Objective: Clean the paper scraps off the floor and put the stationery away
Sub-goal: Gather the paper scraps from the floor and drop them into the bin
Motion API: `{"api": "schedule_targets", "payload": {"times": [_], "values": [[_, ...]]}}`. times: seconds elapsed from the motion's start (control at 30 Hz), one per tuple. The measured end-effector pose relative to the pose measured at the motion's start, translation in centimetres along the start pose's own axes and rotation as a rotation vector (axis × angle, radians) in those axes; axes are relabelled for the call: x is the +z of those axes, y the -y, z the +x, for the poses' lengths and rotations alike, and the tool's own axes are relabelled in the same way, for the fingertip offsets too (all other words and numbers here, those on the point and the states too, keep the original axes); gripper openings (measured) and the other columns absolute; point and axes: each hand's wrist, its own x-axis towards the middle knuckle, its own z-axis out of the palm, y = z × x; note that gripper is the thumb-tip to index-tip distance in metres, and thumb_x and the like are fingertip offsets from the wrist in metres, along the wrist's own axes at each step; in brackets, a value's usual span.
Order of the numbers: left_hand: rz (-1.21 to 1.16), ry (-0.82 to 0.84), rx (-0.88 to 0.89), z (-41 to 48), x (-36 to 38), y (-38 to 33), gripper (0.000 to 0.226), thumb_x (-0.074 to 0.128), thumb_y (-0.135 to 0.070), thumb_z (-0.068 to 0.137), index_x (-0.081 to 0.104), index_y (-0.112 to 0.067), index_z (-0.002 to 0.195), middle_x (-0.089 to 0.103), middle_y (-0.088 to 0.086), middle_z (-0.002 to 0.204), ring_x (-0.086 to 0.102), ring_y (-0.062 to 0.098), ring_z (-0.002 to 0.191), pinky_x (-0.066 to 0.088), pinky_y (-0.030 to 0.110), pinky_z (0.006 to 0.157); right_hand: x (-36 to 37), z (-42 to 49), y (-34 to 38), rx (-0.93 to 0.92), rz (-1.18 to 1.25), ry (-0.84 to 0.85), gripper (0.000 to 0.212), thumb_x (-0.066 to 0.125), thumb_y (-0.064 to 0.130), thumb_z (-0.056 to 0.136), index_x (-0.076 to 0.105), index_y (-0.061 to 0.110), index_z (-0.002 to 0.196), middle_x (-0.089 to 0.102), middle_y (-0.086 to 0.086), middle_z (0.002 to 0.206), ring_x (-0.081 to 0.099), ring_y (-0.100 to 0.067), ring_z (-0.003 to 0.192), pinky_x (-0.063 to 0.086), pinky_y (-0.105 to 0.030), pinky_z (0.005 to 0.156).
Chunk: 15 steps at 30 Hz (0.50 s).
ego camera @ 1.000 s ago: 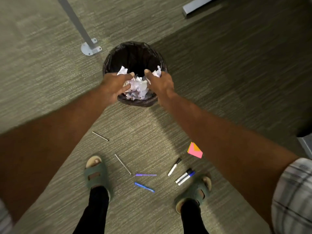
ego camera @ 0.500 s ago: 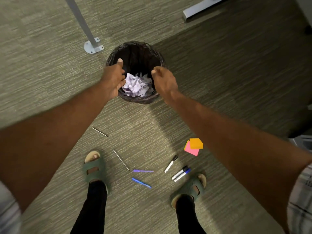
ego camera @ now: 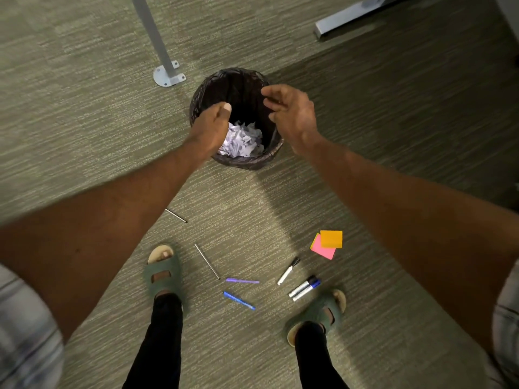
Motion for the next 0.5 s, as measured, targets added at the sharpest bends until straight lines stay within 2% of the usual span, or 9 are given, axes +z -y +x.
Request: {"api": "schedule_targets", "payload": {"times": [0.1, 0.2, 0.3, 0.33, 0.4, 0.47, 0.5], "values": [[-0.003, 0.006, -0.037, 0.4, -0.1, 0.5, 0.048, 0.032, -0.040, 0.108, 0.052, -0.012, 0.142, 0.058, 0.008, 0.137, 0.052, 0.020, 0.126, 0.039, 0.035, 0.109, 0.4, 0.9, 0.7, 0.002, 0.065, -0.054, 0.038, 0.059, -0.018, 0.086, 0.066, 0.000, 0.119, 0.071, -0.010, 0.118, 0.070, -0.017, 0.108, 0.060, -0.029, 0.090], [-0.058, 0.021, -0.087, 0.5, -0.3, 0.9, 0.049, 0.033, -0.040, 0.108, 0.052, -0.011, 0.143, 0.057, 0.011, 0.142, 0.052, 0.025, 0.132, 0.039, 0.043, 0.115, 0.6, 1.6, 0.9, 0.045, 0.203, -0.116, 0.025, 0.069, -0.005, 0.087, 0.068, -0.002, 0.111, 0.071, -0.011, 0.105, 0.071, -0.014, 0.090, 0.064, -0.028, 0.074], [-0.102, 0.047, -0.103, 0.6, -0.9, 1.6, 0.053, 0.033, -0.042, 0.107, 0.048, -0.010, 0.146, 0.053, 0.011, 0.147, 0.048, 0.025, 0.137, 0.036, 0.044, 0.118, 0.8, 2.3, 0.4, 0.032, 0.140, -0.190, 0.020, 0.074, 0.005, 0.087, 0.070, 0.001, 0.106, 0.072, -0.010, 0.097, 0.067, -0.010, 0.082, 0.060, -0.021, 0.067], [-0.091, 0.058, -0.097, 0.6, -1.2, 1.9, 0.054, 0.033, -0.043, 0.107, 0.047, -0.010, 0.147, 0.051, 0.010, 0.149, 0.048, 0.025, 0.138, 0.035, 0.044, 0.119, 0.8, 2.5, 0.1, 0.028, 0.096, -0.206, 0.020, 0.074, 0.005, 0.086, 0.070, 0.002, 0.105, 0.072, -0.008, 0.096, 0.066, -0.009, 0.083, 0.061, -0.022, 0.071], [0.010, 0.085, -0.032, 0.5, -1.9, 2.6, 0.053, 0.033, -0.043, 0.108, 0.046, -0.011, 0.149, 0.050, 0.011, 0.150, 0.046, 0.025, 0.140, 0.033, 0.037, 0.118, 0.7, 2.6, -0.5, 0.018, -0.011, -0.185, 0.024, 0.070, -0.001, 0.085, 0.070, 0.004, 0.108, 0.070, -0.003, 0.099, 0.065, -0.008, 0.090, 0.060, -0.029, 0.088], [0.175, 0.105, 0.097, 0.0, -2.4, 3.5, 0.052, 0.034, -0.039, 0.108, 0.042, -0.012, 0.151, 0.046, 0.011, 0.154, 0.043, 0.024, 0.142, 0.031, 0.030, 0.115, 0.8, 2.0, -0.9, 0.025, -0.088, -0.076, 0.036, 0.069, -0.005, 0.084, 0.067, 0.007, 0.117, 0.068, -0.001, 0.114, 0.063, -0.008, 0.105, 0.055, -0.029, 0.099], [0.243, 0.113, 0.161, -0.3, -2.6, 3.9, 0.052, 0.036, -0.038, 0.108, 0.040, -0.012, 0.153, 0.044, 0.010, 0.156, 0.042, 0.024, 0.144, 0.031, 0.030, 0.116, 0.9, 1.7, -1.1, 0.028, -0.120, -0.006, 0.042, 0.070, -0.004, 0.084, 0.064, 0.010, 0.123, 0.065, -0.001, 0.121, 0.060, -0.010, 0.112, 0.053, -0.027, 0.102]]}}
